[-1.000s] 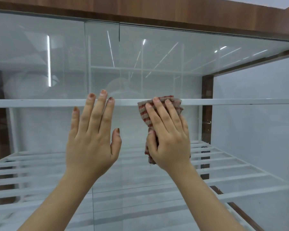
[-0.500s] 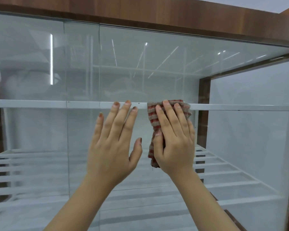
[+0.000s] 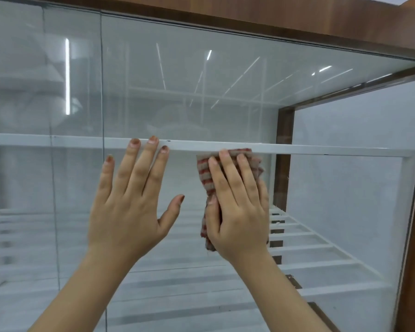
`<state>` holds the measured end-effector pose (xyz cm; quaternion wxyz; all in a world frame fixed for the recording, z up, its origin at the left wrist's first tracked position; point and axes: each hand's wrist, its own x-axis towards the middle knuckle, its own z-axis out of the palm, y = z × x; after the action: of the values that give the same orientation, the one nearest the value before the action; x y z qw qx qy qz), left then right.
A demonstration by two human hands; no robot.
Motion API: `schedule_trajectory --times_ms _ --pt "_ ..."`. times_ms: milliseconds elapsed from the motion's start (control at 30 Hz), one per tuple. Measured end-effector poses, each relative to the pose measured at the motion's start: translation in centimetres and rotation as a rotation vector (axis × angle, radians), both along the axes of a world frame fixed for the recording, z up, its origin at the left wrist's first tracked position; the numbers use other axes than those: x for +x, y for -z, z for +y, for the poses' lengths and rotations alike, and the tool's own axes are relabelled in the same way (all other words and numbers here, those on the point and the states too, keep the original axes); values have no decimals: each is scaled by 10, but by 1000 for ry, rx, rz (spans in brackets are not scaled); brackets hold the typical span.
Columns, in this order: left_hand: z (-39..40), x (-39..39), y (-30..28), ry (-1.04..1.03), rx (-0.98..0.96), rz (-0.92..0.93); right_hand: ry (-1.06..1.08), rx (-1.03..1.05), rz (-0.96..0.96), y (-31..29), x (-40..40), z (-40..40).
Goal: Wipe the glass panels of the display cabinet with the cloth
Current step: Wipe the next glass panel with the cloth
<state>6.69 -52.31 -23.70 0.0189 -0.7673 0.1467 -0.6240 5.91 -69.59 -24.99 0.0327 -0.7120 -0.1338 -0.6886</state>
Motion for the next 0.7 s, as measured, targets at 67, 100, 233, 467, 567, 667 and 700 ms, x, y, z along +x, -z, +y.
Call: schedule_trajectory --times_ms 67,100,233,467,567,667,700 --pt "0 0 0 -3 -5 -8 -8 0 -7 -16 0 -7" --pt "0 0 0 -4 -7 -11 -8 25 -9 -21 0 -14" --pt "-1 -1 0 -4 -14 -18 -5 154 -34 -14 -1 -40" --pt "-3 0 1 -10 -14 -37 25 -5 15 16 -1 -16" --pt "-4 0 0 -2 -19 -40 1 -47 10 -9 -2 -22" --pt "-3 0 0 7 -25 -42 11 29 -7 -26 -3 -43" --pt "-3 -1 0 11 -27 -44 16 63 -13 -27 -4 -51"
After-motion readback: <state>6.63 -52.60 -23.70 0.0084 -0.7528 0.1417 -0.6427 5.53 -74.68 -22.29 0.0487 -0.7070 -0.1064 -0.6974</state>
